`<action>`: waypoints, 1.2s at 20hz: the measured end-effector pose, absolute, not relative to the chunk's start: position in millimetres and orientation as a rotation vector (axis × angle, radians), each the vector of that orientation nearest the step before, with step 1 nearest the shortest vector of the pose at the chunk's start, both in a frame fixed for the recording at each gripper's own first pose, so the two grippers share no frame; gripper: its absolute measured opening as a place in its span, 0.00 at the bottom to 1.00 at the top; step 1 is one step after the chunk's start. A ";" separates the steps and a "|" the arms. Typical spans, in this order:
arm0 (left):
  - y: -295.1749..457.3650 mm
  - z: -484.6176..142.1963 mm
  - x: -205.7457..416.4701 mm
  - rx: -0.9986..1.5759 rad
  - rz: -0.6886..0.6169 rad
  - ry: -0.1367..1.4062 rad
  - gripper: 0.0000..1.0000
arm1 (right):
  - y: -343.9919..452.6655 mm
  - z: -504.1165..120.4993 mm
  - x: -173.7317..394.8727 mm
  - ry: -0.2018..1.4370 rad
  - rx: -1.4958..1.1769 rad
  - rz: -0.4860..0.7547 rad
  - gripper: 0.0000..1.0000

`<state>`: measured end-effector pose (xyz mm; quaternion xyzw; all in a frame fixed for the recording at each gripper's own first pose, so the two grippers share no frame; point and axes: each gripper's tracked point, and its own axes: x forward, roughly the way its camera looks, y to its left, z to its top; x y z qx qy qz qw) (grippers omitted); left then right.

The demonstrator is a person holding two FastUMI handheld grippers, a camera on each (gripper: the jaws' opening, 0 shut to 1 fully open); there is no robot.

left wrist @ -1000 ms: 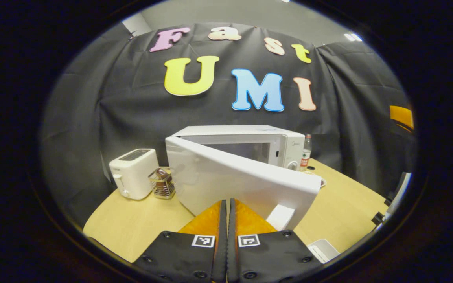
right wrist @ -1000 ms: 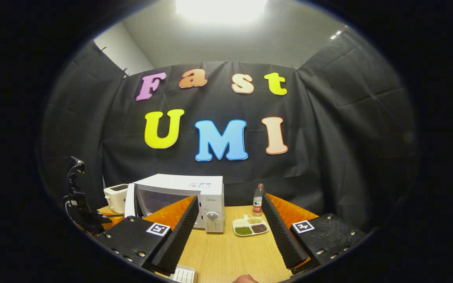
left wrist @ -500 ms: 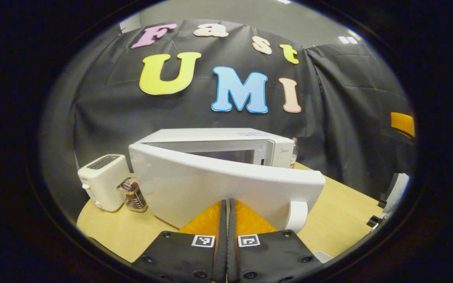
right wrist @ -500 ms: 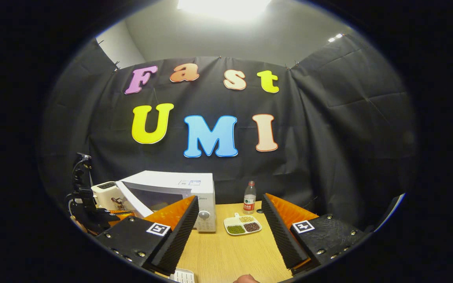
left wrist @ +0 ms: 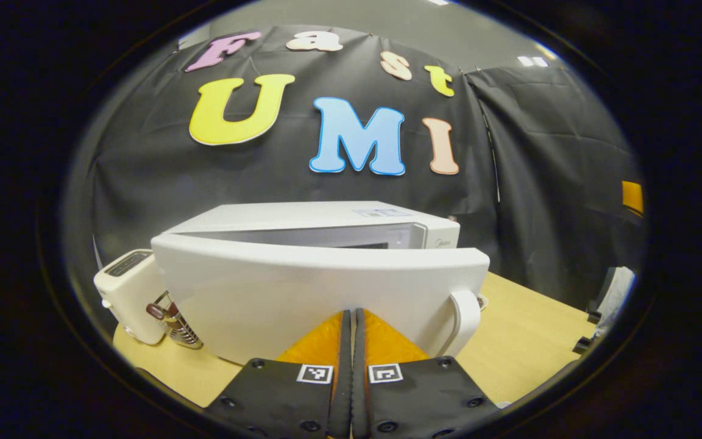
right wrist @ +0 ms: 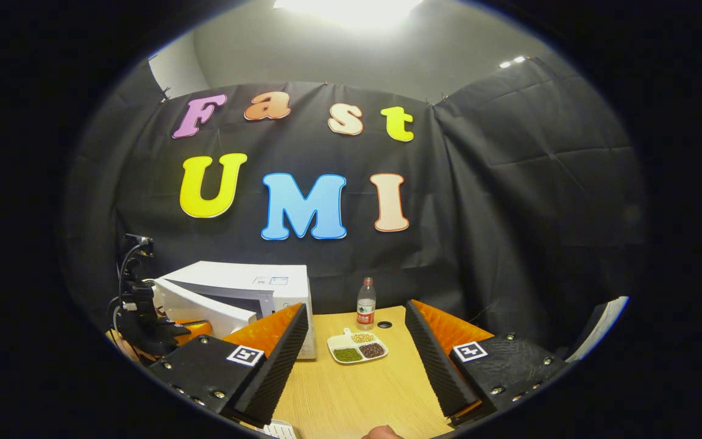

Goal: Open the microwave oven with the left hand, put the food in, and close the microwave oven.

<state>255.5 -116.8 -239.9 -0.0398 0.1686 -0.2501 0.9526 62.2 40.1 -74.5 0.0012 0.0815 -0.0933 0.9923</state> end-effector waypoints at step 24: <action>-120.3 -247.7 327.2 -0.107 -0.387 0.326 0.07 | 36.2 -97.4 86.6 0.233 -0.034 -0.208 0.97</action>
